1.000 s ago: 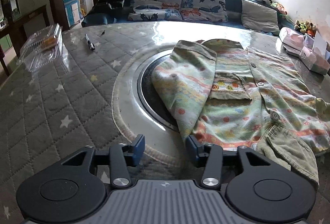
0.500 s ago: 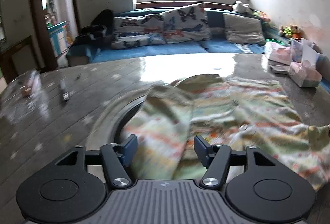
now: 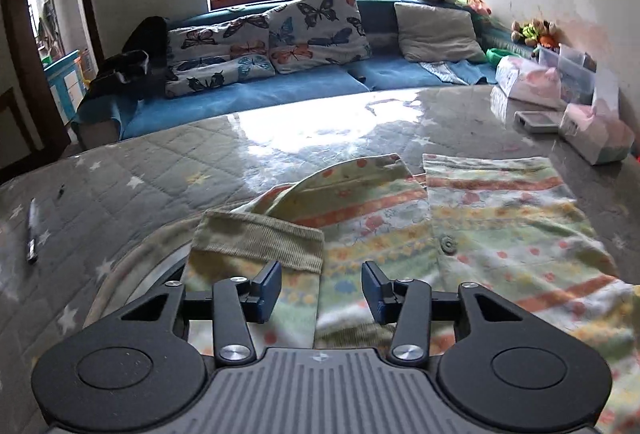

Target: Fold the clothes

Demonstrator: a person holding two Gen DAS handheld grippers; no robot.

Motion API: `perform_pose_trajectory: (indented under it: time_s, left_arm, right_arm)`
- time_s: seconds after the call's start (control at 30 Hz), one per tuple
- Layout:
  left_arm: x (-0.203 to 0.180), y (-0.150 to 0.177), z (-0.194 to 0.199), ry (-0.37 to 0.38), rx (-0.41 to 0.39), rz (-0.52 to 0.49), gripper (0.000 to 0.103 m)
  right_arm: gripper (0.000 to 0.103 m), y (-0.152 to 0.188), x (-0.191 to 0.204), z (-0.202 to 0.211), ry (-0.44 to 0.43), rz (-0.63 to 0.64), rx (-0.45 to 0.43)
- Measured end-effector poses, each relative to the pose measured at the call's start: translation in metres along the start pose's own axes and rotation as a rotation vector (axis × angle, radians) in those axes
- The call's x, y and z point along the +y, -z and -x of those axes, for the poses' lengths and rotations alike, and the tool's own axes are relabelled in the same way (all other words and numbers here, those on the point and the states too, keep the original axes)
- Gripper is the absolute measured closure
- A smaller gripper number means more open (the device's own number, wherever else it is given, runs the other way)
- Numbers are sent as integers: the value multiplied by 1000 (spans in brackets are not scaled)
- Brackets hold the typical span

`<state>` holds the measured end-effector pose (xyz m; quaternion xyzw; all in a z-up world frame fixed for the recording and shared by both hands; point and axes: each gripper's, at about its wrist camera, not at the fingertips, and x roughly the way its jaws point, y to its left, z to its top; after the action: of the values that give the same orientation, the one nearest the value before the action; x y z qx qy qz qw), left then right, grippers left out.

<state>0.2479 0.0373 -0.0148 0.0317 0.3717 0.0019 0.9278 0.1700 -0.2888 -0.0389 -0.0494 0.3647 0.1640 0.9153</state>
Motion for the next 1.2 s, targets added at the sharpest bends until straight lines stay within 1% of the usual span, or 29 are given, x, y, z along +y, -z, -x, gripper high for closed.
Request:
perform_pose_trajectory:
  time_s: [0.03,0.1,0.23,0.3,0.33,0.37,0.47,0.63,0.83,0.97,1.2]
  left_arm:
    - [-1,-1,-6,2,8,-7,57]
    - [-1,-1,-17,-6,29,-14,63]
    - [1,0,-22,-5,24,-13,66]
    - [2,0,-22,-13,20,-20,78]
    - [4,0,-22,-23,19,-25,88]
    - [5,0,-22,-32,18,-30,92]
    - [14,-1,-17,-27,13,12,98]
    - [28,-1,1,-43,-20,72,100]
    - [54,2,40,-90,-88,137,100]
    - [73,12,69,-146,-132,175,100]
    - [116,41,112,-248,-169,258,100]
  right_arm:
    - [20,0,0,-1,0,4,1]
    - [19,-1,1,-2,-1,14,3]
    - [16,-3,2,-4,-5,29,8]
    - [15,-3,3,-5,-5,28,7]
    - [15,-4,3,-5,-4,28,7]
    - [15,-4,3,-5,-3,29,7]
    - [15,-5,3,-3,-2,28,7]
    - [15,-6,4,3,9,34,-6]
    - [15,-8,6,16,14,41,-35]
    - [15,-8,11,24,6,48,-50]
    - [15,-10,21,32,-13,60,-69]
